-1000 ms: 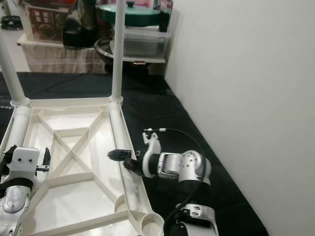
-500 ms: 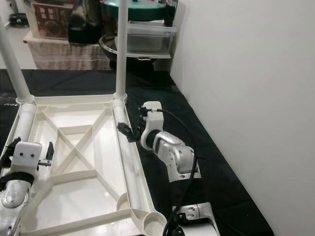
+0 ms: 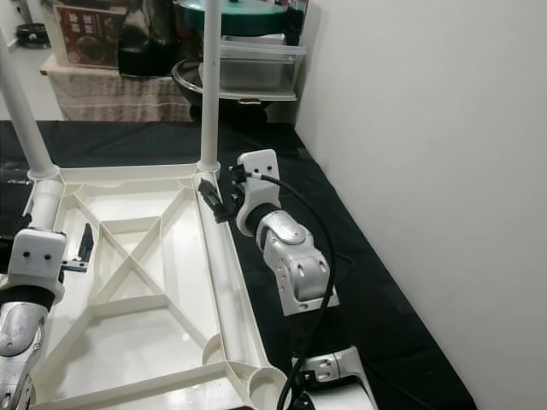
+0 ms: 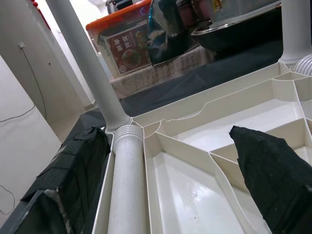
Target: Building children table
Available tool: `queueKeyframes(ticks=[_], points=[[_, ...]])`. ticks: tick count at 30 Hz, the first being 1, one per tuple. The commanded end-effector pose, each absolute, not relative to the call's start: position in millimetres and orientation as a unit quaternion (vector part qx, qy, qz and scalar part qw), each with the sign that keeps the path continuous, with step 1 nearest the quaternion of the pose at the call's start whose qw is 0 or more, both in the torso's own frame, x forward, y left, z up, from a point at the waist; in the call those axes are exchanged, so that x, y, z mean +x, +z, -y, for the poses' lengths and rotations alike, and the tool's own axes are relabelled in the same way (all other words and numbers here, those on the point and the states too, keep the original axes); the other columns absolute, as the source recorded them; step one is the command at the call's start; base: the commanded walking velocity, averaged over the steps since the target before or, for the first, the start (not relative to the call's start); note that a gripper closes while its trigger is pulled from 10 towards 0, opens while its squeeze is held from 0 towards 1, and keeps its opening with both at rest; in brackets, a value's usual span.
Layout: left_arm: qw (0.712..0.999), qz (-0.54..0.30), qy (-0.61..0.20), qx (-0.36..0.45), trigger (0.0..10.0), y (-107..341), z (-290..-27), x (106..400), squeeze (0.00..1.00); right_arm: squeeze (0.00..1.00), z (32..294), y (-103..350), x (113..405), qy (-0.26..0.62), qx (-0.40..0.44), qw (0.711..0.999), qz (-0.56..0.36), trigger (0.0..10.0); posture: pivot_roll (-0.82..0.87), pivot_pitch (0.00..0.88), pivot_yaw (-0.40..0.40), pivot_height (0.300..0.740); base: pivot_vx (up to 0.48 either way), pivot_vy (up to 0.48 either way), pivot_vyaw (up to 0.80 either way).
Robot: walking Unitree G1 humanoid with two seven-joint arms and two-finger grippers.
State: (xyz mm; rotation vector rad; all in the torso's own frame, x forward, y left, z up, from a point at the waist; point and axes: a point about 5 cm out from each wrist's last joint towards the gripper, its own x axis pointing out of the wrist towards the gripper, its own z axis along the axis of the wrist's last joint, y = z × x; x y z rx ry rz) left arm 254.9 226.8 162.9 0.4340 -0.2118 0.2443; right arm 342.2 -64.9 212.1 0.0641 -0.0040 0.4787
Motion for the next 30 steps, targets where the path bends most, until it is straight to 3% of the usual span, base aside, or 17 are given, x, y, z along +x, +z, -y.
queueKeyframes(ticks=[1,8,23,30], points=[[0.967,0.103,0.112,0.206,10.0,163.0,-222.6,253.0,0.00,0.00,67.1,209.7,341.6,0.226,0.026,0.974,0.006,10.0,0.09,0.000,-0.110,0.740,0.000,0.000,0.00],[0.967,0.115,0.098,0.205,10.0,169.3,-210.3,248.9,0.00,0.00,63.4,206.2,342.7,0.211,0.026,0.977,0.007,10.0,0.09,0.000,-0.108,0.740,0.000,0.088,0.00],[0.963,0.138,0.085,0.213,10.0,180.0,-198.1,244.9,0.00,0.00,53.2,209.1,344.7,0.207,0.026,0.978,0.027,10.0,0.11,0.000,-0.111,0.740,0.000,0.480,0.00],[0.980,0.117,0.066,0.144,10.0,183.1,-193.5,247.1,0.00,0.00,51.6,208.3,344.9,0.208,0.017,0.978,0.029,10.0,0.11,0.000,-0.110,0.740,0.000,0.037,0.00]])
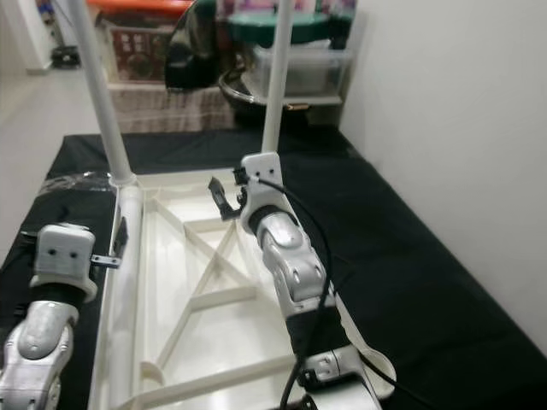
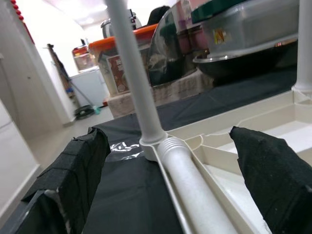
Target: Building children table
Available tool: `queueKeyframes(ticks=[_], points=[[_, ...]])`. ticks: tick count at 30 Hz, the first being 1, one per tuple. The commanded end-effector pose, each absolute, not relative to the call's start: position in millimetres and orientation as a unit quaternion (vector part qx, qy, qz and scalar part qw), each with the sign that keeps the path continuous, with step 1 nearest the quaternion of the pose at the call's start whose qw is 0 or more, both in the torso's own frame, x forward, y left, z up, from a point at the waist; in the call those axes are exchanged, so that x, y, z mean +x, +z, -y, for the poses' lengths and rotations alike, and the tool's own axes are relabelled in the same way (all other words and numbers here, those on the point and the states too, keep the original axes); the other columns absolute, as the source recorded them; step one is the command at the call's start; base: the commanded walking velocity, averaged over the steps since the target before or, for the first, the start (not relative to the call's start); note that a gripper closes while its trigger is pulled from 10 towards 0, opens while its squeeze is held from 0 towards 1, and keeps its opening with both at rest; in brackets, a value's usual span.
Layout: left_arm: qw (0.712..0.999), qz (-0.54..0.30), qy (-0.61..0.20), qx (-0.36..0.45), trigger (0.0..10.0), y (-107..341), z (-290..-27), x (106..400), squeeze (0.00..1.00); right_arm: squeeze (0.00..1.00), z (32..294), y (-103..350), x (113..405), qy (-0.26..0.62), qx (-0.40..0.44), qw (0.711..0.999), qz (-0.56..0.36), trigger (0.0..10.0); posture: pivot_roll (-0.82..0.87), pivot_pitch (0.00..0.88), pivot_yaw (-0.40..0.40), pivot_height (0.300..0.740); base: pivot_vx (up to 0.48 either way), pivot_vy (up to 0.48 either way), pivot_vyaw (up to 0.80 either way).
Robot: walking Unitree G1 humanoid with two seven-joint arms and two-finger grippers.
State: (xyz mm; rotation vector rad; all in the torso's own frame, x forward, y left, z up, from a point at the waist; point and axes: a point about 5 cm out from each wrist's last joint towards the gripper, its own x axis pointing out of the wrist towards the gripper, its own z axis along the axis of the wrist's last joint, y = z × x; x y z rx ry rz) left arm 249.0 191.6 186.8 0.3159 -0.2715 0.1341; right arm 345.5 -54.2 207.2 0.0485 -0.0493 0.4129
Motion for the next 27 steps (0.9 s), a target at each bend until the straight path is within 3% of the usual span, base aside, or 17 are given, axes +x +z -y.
queueKeyframes(ticks=[1,15,21,27], points=[[0.985,0.111,0.059,0.120,10.0,183.4,-191.9,246.8,0.00,0.00,51.3,208.3,344.8,0.209,0.009,0.978,0.030,10.0,0.11,0.000,-0.110,0.740,0.000,0.000,0.00],[0.987,0.093,0.021,0.128,10.0,178.1,-177.6,243.2,0.00,0.00,50.8,207.7,345.9,0.213,-0.003,0.976,0.034,10.0,0.11,0.000,-0.112,0.740,0.000,0.000,0.00],[0.988,0.080,0.014,0.131,10.0,173.8,-172.9,246.1,0.00,0.00,45.9,206.4,342.7,0.223,-0.022,0.974,0.037,10.0,0.10,0.000,-0.110,0.740,0.000,-0.480,0.80],[0.991,0.071,-0.013,0.112,10.0,173.3,-164.2,246.6,0.00,0.00,47.7,206.6,345.5,0.216,-0.007,0.976,0.028,10.0,0.10,0.000,-0.110,0.740,0.000,-0.160,0.00]])
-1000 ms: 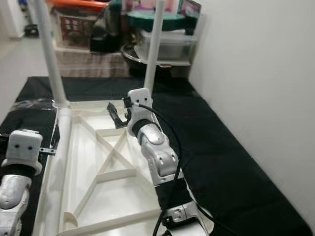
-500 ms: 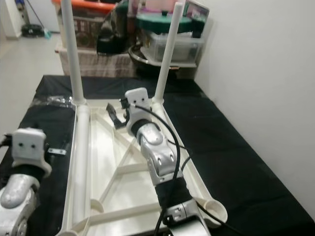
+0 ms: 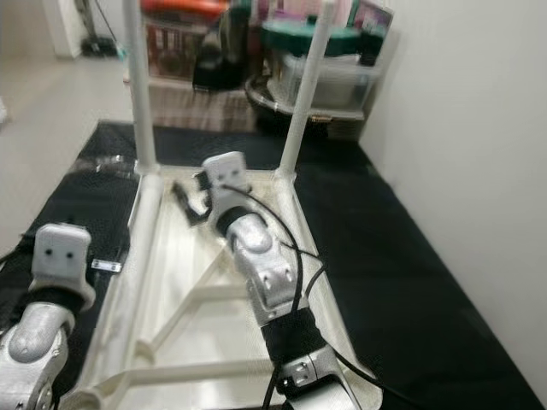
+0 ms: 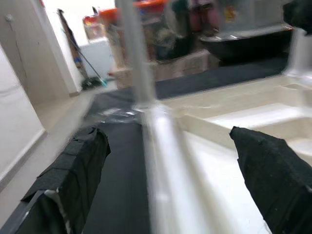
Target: Building children table
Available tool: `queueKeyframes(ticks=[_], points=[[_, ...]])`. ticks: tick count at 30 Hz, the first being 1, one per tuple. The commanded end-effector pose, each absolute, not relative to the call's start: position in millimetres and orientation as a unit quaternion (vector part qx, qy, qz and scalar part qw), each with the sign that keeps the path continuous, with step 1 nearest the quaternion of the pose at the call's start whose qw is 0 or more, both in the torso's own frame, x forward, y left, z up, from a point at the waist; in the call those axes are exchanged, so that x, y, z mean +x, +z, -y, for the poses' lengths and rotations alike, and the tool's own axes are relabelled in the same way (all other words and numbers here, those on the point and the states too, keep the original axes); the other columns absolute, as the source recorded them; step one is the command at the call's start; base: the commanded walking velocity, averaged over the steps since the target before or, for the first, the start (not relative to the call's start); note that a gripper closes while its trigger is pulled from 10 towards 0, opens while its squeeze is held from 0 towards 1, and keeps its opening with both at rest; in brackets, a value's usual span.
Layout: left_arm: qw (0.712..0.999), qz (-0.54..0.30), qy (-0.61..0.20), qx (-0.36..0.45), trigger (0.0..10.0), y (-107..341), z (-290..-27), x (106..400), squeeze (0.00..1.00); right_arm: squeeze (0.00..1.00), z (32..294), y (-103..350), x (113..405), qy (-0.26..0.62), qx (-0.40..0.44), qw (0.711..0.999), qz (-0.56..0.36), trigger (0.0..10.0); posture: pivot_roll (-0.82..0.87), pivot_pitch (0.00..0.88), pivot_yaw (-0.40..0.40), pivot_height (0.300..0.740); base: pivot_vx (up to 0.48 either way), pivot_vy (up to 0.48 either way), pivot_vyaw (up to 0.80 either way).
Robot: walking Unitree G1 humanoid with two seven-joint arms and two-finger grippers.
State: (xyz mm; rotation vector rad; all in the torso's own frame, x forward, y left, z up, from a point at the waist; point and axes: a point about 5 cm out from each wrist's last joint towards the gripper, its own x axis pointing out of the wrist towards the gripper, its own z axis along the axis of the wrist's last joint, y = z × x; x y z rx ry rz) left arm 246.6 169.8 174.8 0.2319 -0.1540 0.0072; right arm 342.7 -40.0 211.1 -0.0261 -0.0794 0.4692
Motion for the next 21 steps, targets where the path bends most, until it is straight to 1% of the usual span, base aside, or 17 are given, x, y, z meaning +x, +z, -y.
queueKeyframes(ticks=[1,6,19,21], points=[[0.992,0.064,-0.017,0.109,10.0,172.2,-163.1,246.6,0.00,0.00,47.9,206.8,346.0,0.216,-0.007,0.976,0.027,10.0,0.10,0.000,-0.110,0.740,0.000,0.000,0.00],[0.995,0.047,-0.027,0.082,10.0,168.6,-161.2,244.6,0.00,0.00,47.5,206.0,347.2,0.214,-0.010,0.976,0.022,10.0,0.10,0.000,-0.113,0.740,0.000,0.000,0.00],[0.996,0.032,-0.034,0.080,10.0,163.2,-160.9,240.1,0.00,0.00,49.5,202.5,349.0,0.204,-0.003,0.979,0.011,10.0,0.10,0.000,-0.106,0.740,0.000,0.000,0.00],[0.996,0.032,-0.029,0.082,10.0,163.1,-161.9,241.1,0.00,0.00,51.3,200.7,349.3,0.199,-0.002,0.980,0.007,10.0,0.10,0.000,-0.105,0.740,-0.135,0.000,0.00]])
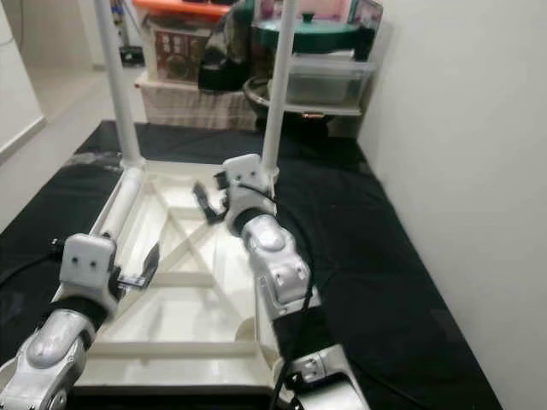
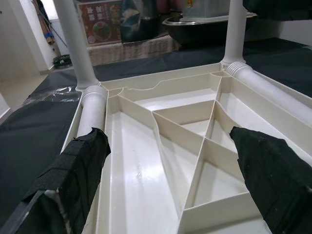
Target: Building children table
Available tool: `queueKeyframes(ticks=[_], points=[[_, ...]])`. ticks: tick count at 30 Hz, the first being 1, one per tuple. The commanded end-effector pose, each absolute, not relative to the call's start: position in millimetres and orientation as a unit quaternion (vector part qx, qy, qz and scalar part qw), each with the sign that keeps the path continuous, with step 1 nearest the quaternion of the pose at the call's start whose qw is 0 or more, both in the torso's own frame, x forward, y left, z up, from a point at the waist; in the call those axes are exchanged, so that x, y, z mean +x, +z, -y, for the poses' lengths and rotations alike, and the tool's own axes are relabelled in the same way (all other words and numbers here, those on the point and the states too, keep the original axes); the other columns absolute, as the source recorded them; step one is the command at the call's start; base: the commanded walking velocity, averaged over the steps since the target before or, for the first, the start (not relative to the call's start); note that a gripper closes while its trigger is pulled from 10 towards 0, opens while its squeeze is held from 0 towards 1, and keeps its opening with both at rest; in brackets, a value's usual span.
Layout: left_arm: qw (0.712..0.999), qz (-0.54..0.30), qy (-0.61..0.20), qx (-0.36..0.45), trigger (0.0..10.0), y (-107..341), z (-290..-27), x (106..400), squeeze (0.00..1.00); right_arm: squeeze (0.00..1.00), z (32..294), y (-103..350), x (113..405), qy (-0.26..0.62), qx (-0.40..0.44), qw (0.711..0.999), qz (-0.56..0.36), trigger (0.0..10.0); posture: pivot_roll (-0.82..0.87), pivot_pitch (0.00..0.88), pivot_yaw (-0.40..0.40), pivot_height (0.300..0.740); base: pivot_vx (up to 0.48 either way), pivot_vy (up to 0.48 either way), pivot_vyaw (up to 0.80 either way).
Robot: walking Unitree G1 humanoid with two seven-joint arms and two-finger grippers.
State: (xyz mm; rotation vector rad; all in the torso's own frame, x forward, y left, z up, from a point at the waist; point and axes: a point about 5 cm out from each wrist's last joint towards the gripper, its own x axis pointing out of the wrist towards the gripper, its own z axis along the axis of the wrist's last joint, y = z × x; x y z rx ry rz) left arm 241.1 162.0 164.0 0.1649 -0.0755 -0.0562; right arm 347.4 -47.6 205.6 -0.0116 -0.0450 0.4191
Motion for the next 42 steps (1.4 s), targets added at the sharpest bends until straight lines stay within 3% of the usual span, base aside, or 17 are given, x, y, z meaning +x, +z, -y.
queueKeyframes(ticks=[1,8,11,17,26,33,37,39,42], points=[[0.996,0.033,-0.028,0.082,10.0,163.5,-162.2,241.6,0.00,0.00,51.8,200.2,349.3,0.198,-0.001,0.980,0.006,10.0,0.09,0.000,-0.104,0.740,0.000,0.000,0.00],[1.000,0.013,0.003,0.021,10.0,164.2,-171.6,245.9,0.00,0.00,52.9,198.8,349.4,0.195,-0.001,0.981,0.002,10.0,0.09,0.000,-0.101,0.740,0.000,0.000,0.00],[0.998,-0.041,0.023,-0.044,10.0,154.5,-183.9,247.9,0.00,0.00,52.8,198.1,349.2,0.195,-0.004,0.981,0.000,10.0,0.09,0.000,-0.099,0.740,0.000,0.000,0.00],[0.986,-0.122,0.090,-0.062,10.0,134.8,-215.6,241.3,0.00,0.00,53.5,192.9,348.4,0.198,-0.010,0.980,-0.013,10.0,0.09,0.000,-0.095,0.740,0.000,0.000,0.00],[0.976,-0.163,0.063,-0.131,10.0,125.1,-219.2,240.0,0.00,0.00,51.0,184.4,348.1,0.202,-0.016,0.978,-0.039,10.0,0.10,0.000,-0.098,0.740,0.000,0.000,0.00],[0.949,-0.198,0.052,-0.238,10.0,119.3,-218.0,243.3,0.00,0.00,56.1,177.9,350.5,0.189,-0.019,0.980,-0.065,10.0,0.09,0.000,-0.096,0.740,0.000,0.000,0.00],[0.959,-0.186,0.039,-0.209,10.0,132.6,-219.9,247.0,0.00,0.00,57.7,177.9,351.2,0.186,-0.014,0.980,-0.068,10.0,0.09,0.000,-0.093,0.740,0.000,0.000,0.00],[0.978,-0.166,0.047,-0.120,10.0,147.1,-225.0,249.9,0.00,0.00,57.3,178.5,351.3,0.187,-0.010,0.980,-0.068,10.0,0.09,0.000,-0.094,0.740,0.000,0.000,0.00],[0.984,-0.155,0.052,-0.066,10.0,153.4,-226.3,251.3,0.00,0.00,55.6,178.0,350.8,0.189,-0.010,0.980,-0.069,10.0,0.09,0.000,-0.094,0.740,0.000,0.000,0.00]])
